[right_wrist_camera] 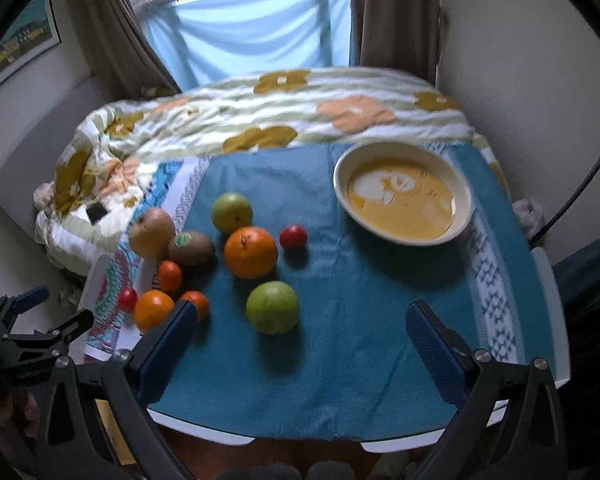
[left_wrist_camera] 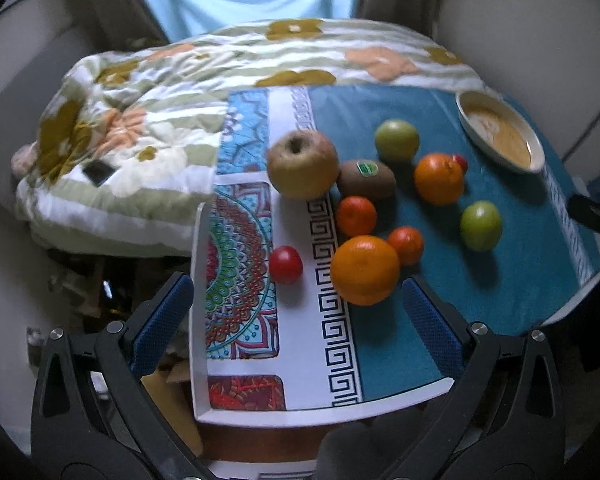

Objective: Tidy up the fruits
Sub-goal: 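Close left gripper on the large orange while right gripper closes on the green apple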

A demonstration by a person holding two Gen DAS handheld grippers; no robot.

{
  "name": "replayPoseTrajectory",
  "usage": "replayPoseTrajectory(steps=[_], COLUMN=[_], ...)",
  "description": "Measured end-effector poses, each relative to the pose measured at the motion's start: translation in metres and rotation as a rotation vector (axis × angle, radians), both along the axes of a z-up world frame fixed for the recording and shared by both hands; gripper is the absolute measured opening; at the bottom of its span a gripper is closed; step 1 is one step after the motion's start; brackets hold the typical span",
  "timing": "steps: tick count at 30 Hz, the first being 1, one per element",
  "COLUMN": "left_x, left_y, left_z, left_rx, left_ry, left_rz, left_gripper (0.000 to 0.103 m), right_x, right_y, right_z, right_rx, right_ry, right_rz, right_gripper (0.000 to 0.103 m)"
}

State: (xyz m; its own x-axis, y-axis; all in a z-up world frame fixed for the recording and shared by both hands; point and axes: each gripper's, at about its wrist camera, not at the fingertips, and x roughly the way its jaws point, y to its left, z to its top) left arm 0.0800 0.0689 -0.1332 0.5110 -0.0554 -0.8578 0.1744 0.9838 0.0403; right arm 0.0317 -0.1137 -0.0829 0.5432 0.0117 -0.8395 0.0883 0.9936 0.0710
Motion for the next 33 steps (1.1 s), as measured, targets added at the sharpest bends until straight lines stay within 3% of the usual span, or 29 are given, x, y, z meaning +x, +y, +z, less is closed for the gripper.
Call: replayPoseTrajectory(steps=[13,20,25,30,33], left_x=[0.007,0.010,0.012,0.017,0.019], left_y=[-0.036,-0.049,-0.059,-0.064,-0.063], left_z=[-0.043,-0.062,-0.072,-0.079,-0.082], left_rx=[0.094,0.130,0.157,0.162,0.153], left_ry=[0.046,0.049,0.044,0.055,0.061], left_rz=[-0.278,-0.345,-0.378,-0.400,-0.400], left_gripper=[0.103,0.094,0.093,0.083,0.081], right_x=[0.022,0.029,0.033,0.039,0.043], right_y=[0.005,0.010,0.015,0.018,0.017], right_z=[-0.058,-0.076,-0.085,-0.090,-0.093], right_rx=[0.009,0.014,0.012,0.007,0.017], right_ry=[0.128,0.161,0.172,0.167,0.170], right_rz=[0.027,0.055,0.075,0.089,0.092], right_gripper=[0.102,0.103,0.103,0.102,0.097])
